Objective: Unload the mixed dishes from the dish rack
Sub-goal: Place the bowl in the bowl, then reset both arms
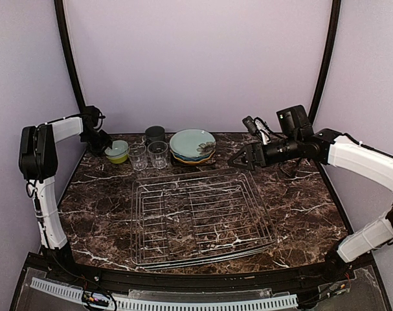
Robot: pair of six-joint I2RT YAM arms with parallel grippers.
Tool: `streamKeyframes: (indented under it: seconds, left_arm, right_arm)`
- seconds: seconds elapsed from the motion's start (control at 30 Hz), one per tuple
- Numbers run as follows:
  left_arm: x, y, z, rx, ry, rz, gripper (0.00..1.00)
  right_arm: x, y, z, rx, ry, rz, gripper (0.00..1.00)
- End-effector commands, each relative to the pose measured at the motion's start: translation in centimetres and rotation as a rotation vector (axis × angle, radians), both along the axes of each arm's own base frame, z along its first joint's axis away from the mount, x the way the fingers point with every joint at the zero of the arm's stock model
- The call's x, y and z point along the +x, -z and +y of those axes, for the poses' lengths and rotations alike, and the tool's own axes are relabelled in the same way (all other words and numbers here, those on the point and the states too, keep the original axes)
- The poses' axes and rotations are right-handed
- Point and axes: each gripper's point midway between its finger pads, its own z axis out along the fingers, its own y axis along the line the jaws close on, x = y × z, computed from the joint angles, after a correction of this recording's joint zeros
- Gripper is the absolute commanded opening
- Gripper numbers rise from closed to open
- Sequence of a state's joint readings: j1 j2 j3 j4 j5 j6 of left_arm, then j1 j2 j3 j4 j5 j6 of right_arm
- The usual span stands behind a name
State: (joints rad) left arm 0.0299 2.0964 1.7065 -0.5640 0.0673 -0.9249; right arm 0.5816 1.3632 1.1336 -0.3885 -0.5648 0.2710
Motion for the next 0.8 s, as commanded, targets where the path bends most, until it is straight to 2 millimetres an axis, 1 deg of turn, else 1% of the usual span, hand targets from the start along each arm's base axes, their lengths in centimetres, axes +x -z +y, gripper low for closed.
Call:
streamKeyframes:
  seconds: [0.0,0.1,0.17,0.2,0.23,0.27,0.33,0.37,0.43,0.53,0.63,0.77]
  left_arm:
    - [0.4,-2.9,0.0,-0.004,0.005,-0.053,0.43]
    - [0.3,-4.1,0.2,0.019,0.012,-0.074,0.51]
    - [0.2,-4.7,0.2,0.025,0.027,-0.090,0.60]
    - [0.4,-5.1,0.1,0.025,0.033,-0.107,0.66]
    - [0.4,-5.7,0.0,0.027,0.044,-0.127,0.70]
    - [0.4,-5.9,0.0,0.030,0.048,-0.135,0.75]
    - [0.3,-7.4,-0.1,0.040,0.069,-0.177,0.91]
    - [0.3,-7.7,-0.2,0.050,0.087,-0.191,0.96]
    - [0.3,-9.1,-0.4,0.068,0.123,-0.232,0.98]
    - [-0.1,-11.5,-0.7,0.087,0.172,-0.296,0.99]
    - [-0.2,-13.6,-1.8,0.081,0.255,-0.372,0.99]
    - [-1.0,-16.2,-2.8,0.072,0.312,-0.451,0.99]
  right_arm:
    - [0.3,-1.0,0.0,0.023,0.003,-0.031,0.97]
    - [0.4,-1.2,0.0,0.022,0.004,-0.040,0.97]
    - [0.5,-1.3,0.0,0.021,0.006,-0.047,0.98]
    - [0.7,-1.3,0.0,0.020,0.007,-0.051,0.99]
    - [0.7,-1.3,0.0,0.018,0.008,-0.053,0.99]
    - [0.8,-1.3,0.0,0.015,0.013,-0.059,0.99]
    - [1.0,-1.4,-0.2,0.009,0.023,-0.069,0.99]
    - [1.1,-1.5,-0.3,0.006,0.030,-0.076,0.99]
    - [1.3,-1.6,-0.5,0.001,0.045,-0.090,0.99]
    - [1.9,-1.7,-1.2,-0.015,0.086,-0.111,0.99]
    - [2.6,-1.5,-2.4,-0.040,0.145,-0.128,0.99]
    - [3.2,-2.1,-4.3,-0.031,0.210,-0.153,0.99]
